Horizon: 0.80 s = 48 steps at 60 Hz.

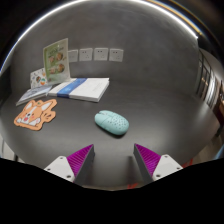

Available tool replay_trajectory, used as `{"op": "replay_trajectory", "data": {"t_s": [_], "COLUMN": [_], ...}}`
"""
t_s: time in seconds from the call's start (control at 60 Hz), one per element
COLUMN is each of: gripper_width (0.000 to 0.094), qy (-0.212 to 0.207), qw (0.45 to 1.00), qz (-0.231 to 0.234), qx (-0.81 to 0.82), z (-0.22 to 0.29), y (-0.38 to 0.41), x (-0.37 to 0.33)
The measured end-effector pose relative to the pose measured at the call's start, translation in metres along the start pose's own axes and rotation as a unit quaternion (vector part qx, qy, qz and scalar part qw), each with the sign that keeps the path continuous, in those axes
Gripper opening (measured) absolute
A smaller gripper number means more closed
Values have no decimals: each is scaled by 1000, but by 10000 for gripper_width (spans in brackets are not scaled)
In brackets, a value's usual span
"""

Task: Arrange mouse

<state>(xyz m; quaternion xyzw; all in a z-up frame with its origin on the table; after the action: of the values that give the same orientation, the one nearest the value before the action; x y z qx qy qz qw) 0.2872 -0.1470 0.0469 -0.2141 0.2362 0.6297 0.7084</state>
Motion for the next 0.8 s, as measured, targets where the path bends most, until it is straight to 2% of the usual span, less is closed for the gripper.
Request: {"op": "replay_trajectory", "data": {"t_s": [0.35, 0.617, 0.633, 0.75, 0.8], "gripper_width": [844, 836, 821, 548, 518], "qy": [35, 47, 46, 37, 38], "qw": [997, 997, 997, 998, 997], "qz": [63, 53, 52, 35, 29], "qx": [9, 20, 21, 35, 54], "z": [53, 81, 82, 85, 85], "y": [-28, -35, -35, -36, -36], "x": [70, 107, 108, 113, 113]}}
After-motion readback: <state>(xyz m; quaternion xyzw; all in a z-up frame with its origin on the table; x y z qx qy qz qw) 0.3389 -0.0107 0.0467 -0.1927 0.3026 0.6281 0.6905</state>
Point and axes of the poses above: the point between the fingertips, and its own axes, seen from behind it with the camera up: y to the left, z up, x forward, the way the camera looks, the point moved 10 cm from there along -x, backward, against the way the camera looks, and after that the axes turned 5 degrees about x, right-handed, at the moved point
